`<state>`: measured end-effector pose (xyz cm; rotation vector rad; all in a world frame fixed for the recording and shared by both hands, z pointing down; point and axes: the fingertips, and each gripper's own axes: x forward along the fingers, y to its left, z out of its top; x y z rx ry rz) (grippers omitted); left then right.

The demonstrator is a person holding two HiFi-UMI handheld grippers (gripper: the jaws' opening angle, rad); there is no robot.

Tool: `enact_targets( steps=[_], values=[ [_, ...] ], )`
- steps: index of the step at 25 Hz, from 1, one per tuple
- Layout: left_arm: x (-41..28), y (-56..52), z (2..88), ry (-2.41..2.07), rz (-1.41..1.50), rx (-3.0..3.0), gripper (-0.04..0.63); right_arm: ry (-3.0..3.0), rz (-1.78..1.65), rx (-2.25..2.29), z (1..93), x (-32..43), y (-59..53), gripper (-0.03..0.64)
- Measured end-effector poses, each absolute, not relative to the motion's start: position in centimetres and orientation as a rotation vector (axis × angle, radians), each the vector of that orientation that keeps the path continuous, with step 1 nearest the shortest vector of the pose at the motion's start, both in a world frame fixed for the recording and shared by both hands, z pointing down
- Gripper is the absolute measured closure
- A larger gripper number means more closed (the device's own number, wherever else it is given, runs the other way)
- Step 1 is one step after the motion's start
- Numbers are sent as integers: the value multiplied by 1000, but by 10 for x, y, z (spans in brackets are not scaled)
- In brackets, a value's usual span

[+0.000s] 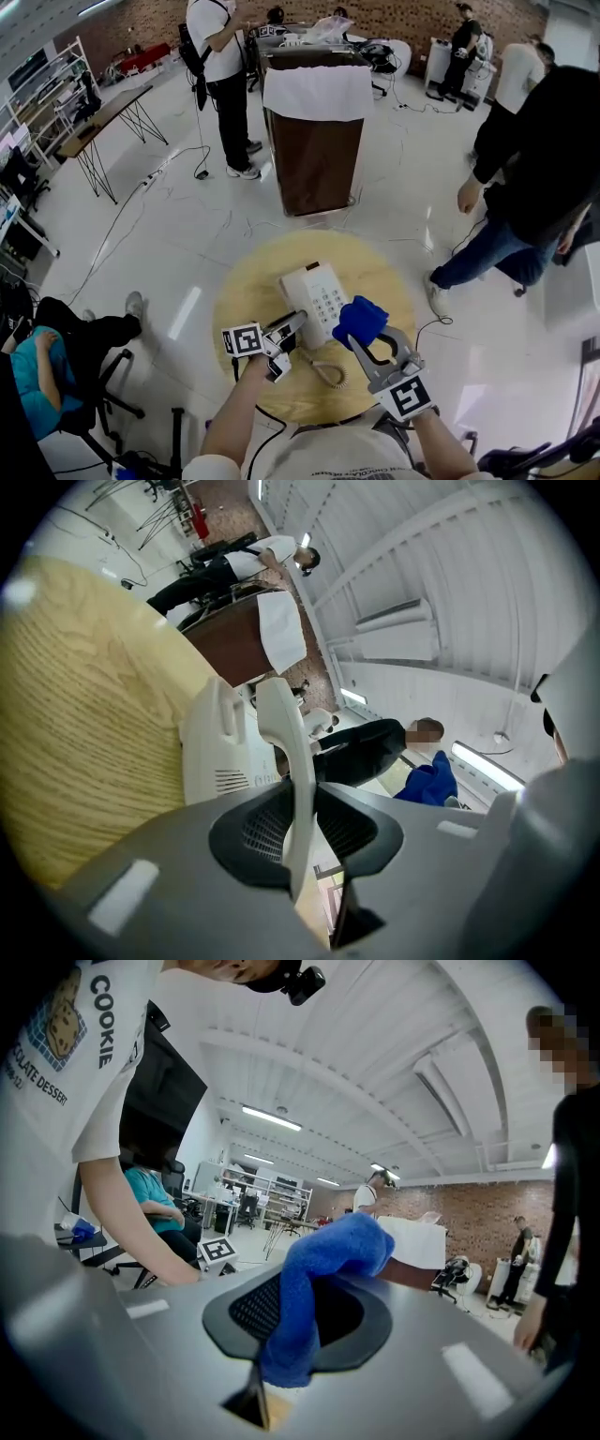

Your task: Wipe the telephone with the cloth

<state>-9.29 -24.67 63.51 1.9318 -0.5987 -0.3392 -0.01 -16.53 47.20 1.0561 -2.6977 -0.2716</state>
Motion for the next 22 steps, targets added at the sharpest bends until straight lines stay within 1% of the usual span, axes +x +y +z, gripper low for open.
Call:
enact_targets(
  steps=[8,22],
  values=[
    [-102,-258,659,-624,-369,1837,515,-2695,-232,1043,483,-3,-171,546],
    [-108,-258,663,-695,-347,1813,488,-2712,-141,1030,492,-14,-167,546]
  ],
)
